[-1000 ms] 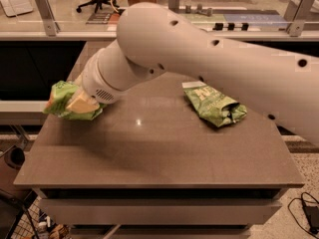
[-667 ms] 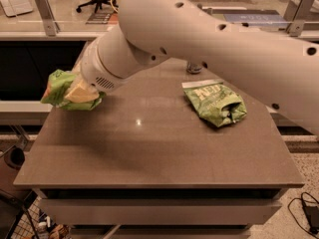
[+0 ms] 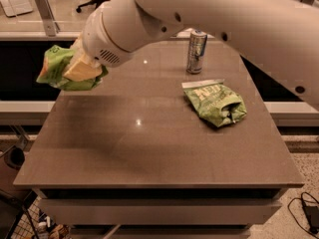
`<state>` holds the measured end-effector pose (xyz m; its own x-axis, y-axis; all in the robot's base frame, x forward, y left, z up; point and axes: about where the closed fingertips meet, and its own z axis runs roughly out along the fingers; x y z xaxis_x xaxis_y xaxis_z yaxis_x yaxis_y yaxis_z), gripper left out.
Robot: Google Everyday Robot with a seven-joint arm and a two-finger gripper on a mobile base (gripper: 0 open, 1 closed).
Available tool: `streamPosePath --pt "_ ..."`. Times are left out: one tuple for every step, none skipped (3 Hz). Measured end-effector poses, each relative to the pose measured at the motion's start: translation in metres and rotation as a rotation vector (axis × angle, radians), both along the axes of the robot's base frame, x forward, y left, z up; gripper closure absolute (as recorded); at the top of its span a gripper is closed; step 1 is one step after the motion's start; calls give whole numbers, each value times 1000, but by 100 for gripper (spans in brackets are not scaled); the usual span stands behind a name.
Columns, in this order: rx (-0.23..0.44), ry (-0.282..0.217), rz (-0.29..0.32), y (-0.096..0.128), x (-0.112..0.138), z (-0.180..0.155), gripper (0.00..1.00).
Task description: Pick green rice chip bag
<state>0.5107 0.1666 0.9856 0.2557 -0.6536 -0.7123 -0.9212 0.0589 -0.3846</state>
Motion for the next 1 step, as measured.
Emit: streamPosePath --pt "2 -2 0 0 0 2 100"
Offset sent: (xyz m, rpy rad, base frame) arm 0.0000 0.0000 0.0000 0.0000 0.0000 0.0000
